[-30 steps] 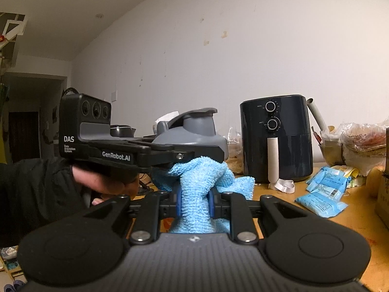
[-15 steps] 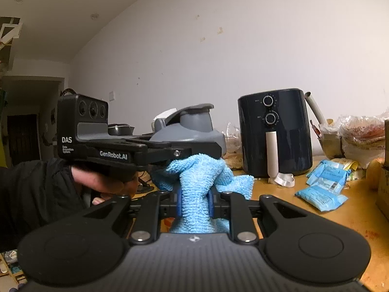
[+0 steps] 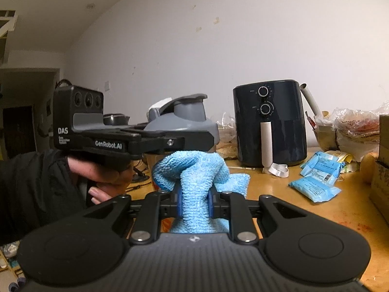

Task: Clean container

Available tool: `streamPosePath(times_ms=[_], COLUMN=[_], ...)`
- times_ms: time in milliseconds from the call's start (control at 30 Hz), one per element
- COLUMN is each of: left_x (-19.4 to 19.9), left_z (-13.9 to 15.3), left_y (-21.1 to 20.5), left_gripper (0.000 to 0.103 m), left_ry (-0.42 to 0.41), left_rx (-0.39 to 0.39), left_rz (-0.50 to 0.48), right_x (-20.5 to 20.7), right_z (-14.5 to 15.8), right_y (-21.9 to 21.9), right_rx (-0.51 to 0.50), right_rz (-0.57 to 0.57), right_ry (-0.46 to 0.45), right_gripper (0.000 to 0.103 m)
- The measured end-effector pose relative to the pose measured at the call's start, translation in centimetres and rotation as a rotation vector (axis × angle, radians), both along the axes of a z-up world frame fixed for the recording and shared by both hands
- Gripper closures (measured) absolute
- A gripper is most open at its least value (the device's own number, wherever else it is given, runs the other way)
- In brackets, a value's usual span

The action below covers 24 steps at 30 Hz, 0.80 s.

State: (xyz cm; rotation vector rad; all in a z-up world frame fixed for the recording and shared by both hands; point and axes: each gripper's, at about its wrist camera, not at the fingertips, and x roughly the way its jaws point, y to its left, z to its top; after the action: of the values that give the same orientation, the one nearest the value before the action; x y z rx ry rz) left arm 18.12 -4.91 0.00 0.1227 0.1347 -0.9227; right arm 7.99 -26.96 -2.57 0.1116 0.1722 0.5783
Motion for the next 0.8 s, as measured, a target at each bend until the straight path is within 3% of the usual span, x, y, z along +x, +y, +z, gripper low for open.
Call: streamPosePath(times_ms=[800], left_x=[-0.1], left_z=[0.0], left_y=[-0.1], left_gripper=[0.008], left_ry=[-0.001], left_rx=[0.003], left_rz=[0.003], right_x=[-2.7], right_z=[1.0], right_y=[-3.0], right_rx=[-0.006], right_rz=[-0.091], right_ry=[-0.01], right_gripper=[0.089])
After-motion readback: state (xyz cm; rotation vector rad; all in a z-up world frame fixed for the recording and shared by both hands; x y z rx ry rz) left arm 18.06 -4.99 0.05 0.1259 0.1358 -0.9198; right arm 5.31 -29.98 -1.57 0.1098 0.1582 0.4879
